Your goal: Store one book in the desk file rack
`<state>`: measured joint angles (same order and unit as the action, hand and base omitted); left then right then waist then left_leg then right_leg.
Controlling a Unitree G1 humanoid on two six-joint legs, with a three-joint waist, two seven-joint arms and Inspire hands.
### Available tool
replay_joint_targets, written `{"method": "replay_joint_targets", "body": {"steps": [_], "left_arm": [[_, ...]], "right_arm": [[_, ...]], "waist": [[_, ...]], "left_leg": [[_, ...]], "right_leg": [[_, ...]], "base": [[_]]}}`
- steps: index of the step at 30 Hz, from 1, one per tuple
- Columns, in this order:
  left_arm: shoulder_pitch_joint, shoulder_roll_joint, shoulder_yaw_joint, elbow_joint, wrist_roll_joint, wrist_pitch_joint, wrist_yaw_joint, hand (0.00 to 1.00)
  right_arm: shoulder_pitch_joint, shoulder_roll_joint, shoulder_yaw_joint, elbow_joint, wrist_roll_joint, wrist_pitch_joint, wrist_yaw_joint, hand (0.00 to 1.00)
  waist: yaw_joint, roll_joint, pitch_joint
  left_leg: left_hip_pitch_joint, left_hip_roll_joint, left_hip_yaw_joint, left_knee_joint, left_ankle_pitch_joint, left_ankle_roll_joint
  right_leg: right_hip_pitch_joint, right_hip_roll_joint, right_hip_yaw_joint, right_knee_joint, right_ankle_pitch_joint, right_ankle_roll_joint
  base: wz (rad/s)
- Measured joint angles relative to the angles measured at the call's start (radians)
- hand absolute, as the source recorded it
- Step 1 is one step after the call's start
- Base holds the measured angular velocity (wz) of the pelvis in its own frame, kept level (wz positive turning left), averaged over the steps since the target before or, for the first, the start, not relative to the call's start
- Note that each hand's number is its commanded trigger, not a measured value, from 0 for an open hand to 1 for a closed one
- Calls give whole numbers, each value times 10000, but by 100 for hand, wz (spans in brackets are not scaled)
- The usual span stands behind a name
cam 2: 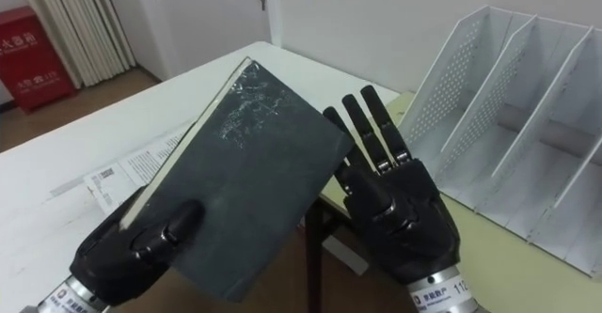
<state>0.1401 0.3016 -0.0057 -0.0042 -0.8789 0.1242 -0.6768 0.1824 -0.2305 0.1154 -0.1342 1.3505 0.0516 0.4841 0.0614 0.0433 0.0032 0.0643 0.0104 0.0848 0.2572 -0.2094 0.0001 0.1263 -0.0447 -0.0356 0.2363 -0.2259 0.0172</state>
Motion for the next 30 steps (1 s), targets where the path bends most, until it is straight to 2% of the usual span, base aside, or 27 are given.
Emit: {"method": "replay_joint_targets", "body": {"steps": [8,17,18,19,20,21,30], "left_arm": [[-200,2,-236,-140,102,-12,378,100],[-304,7,-390,-140,90,-18,363,100],[-307,7,-394,-140,90,-18,362,100],[-318,7,-406,-140,90,-18,362,100],[-326,7,-425,-140,87,-24,361,100],[-327,7,-437,-140,84,-29,361,100],[-331,63,-661,-139,77,-38,56,100]], "right_arm": [[10,-27,773,464,260,-392,67,0],[83,-108,1200,531,256,-408,211,0],[83,-121,1232,532,253,-405,214,34],[84,-129,1303,534,252,-403,215,59],[84,-125,1371,541,253,-403,215,76],[89,-122,1391,542,253,-398,215,100],[249,-116,1544,549,263,-346,221,100]], "waist": [[9,-1,-2],[18,56,-36],[11,57,-36],[11,58,-36],[11,57,-36],[11,57,-36],[48,45,-25]], "left_leg": [[-29,9,-4,40,-7,-10],[-16,21,-1,16,-11,-15],[-15,22,0,16,-11,-16],[-16,25,0,15,-10,-16],[-16,26,1,16,-10,-16],[-17,26,1,16,-11,-16],[7,29,43,-1,-11,-17]], "right_leg": [[-58,8,6,5,4,-6],[-60,21,22,6,7,-10],[-59,21,20,7,7,-10],[-59,24,19,9,7,-10],[-58,25,20,9,8,-11],[-58,25,19,10,8,-11],[-62,25,50,15,8,-11]], "base": [[0],[0],[0],[0],[0],[0],[0]]}}
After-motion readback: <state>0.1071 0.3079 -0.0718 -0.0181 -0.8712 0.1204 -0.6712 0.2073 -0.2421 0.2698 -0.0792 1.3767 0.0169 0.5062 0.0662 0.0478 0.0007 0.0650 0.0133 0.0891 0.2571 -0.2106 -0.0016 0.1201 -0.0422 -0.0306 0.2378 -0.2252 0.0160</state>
